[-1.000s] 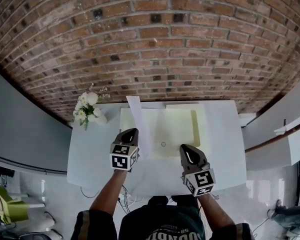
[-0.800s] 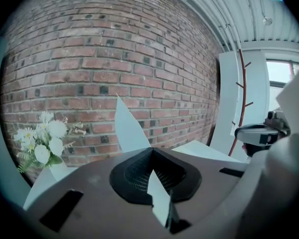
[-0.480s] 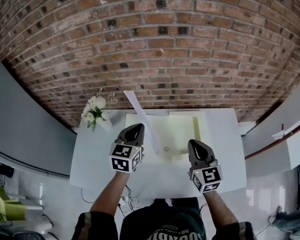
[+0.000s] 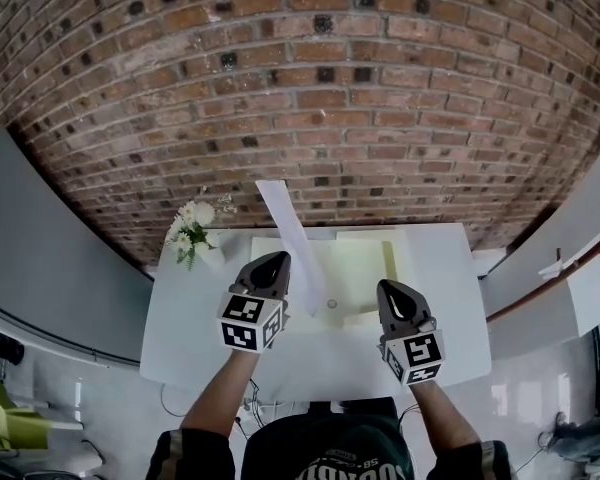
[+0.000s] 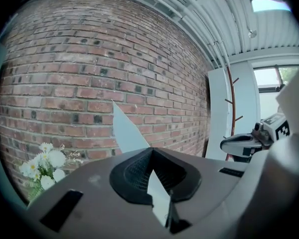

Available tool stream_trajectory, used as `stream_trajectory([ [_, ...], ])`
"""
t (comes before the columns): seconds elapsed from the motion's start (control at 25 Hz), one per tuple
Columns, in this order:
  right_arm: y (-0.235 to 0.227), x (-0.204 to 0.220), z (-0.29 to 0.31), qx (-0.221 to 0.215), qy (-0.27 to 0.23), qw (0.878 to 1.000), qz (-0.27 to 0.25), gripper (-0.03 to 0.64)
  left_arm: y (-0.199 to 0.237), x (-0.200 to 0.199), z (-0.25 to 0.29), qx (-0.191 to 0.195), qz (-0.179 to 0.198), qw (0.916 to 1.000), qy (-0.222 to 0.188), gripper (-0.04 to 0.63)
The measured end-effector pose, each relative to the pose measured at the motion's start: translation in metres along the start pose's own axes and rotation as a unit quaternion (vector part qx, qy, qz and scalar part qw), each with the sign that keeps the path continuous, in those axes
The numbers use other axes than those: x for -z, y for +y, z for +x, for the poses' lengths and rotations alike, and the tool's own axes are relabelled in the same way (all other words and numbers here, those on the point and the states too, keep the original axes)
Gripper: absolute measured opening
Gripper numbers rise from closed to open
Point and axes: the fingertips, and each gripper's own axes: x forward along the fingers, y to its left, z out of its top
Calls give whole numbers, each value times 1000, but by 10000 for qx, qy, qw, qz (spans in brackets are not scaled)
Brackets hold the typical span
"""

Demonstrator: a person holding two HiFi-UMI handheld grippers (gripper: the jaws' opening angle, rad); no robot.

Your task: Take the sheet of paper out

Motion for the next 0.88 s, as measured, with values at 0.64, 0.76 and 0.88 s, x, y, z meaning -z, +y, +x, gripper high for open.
stream_trajectory([
  [0.64,3,-2,-7,9,27,10000,-57,69,-3,3,-4,164,104,9998,97,9],
  [0.76,3,-3,-4,32,32,9999,-94,69,-1,6,-2,201,122,9996,138,9],
  [0.88,3,-3,1,46,26,9999,-108,69,2,9,0,230,132,9995,156,9],
])
